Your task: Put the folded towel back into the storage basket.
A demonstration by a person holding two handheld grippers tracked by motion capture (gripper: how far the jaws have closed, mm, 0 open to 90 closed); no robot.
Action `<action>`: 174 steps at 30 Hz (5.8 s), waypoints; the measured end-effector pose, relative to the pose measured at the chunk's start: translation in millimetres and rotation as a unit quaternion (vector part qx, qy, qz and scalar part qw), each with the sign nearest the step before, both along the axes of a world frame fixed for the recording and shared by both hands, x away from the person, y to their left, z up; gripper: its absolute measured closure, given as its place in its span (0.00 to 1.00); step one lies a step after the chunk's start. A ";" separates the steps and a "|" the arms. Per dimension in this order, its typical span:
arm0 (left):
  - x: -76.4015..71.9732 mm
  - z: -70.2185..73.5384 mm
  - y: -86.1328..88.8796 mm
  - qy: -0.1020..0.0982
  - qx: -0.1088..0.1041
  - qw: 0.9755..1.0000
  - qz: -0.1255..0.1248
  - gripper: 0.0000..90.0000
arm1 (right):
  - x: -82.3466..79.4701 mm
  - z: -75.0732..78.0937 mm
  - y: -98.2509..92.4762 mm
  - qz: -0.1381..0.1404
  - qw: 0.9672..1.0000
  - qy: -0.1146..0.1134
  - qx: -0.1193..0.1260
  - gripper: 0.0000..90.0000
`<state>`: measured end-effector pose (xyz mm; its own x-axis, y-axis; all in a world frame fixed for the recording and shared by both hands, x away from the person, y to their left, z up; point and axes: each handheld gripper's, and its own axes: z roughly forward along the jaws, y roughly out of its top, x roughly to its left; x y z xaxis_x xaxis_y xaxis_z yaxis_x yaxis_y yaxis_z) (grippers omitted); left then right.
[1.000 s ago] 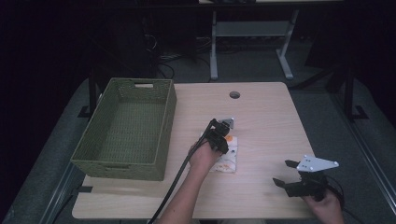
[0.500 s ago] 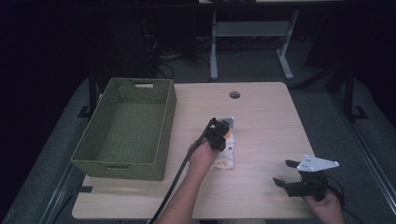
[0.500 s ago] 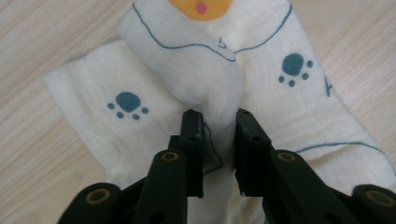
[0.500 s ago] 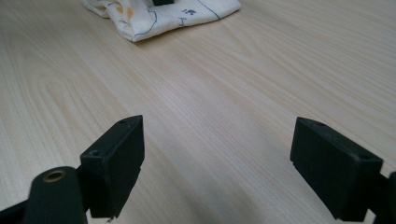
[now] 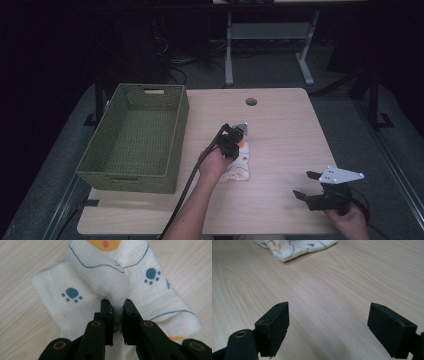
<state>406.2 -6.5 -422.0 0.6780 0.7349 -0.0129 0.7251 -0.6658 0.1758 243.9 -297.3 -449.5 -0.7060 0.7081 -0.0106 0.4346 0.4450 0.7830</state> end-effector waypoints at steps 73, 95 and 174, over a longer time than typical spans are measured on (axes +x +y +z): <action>-12.2 174.7 113.2 -0.059 0.038 0.995 0.064 0.90 | 3.6 -2.0 4.7 -0.006 1.000 0.006 -0.008 0.18; -9.7 178.9 169.1 -0.047 0.049 0.992 0.104 0.90 | 4.2 -2.3 4.7 -0.008 1.000 0.006 -0.009 0.18; 13.2 102.0 254.3 0.020 0.032 0.993 0.114 0.90 | 6.4 -5.2 6.9 -0.013 1.000 0.012 -0.011 0.18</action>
<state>419.4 247.8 -320.0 0.4943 0.8691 0.0147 0.8635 -0.4929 0.1063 250.3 -290.4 -454.7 -0.6875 0.7261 -0.0098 0.4653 0.4508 0.7618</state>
